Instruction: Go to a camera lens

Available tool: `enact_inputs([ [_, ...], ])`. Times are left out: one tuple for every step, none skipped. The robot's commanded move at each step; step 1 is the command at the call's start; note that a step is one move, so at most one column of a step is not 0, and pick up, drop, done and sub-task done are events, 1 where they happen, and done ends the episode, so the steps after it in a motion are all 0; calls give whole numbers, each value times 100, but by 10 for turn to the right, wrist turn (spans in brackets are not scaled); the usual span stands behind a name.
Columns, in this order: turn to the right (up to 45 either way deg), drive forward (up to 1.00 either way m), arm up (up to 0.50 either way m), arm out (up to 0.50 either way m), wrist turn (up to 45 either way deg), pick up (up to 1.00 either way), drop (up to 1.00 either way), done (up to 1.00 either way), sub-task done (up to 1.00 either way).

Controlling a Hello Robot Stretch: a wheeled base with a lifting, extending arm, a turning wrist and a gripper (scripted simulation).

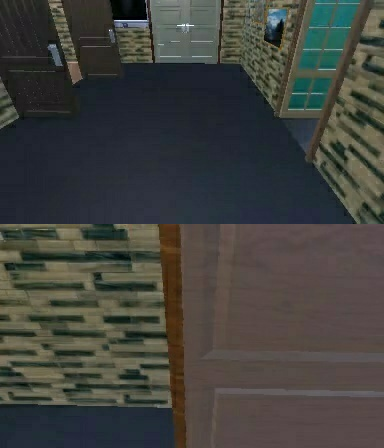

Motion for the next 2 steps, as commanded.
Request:
enact_inputs([
  [30,0,0,0,0,0,0,0,0],
  [0,30,0,0,0,0,0,0,0],
])
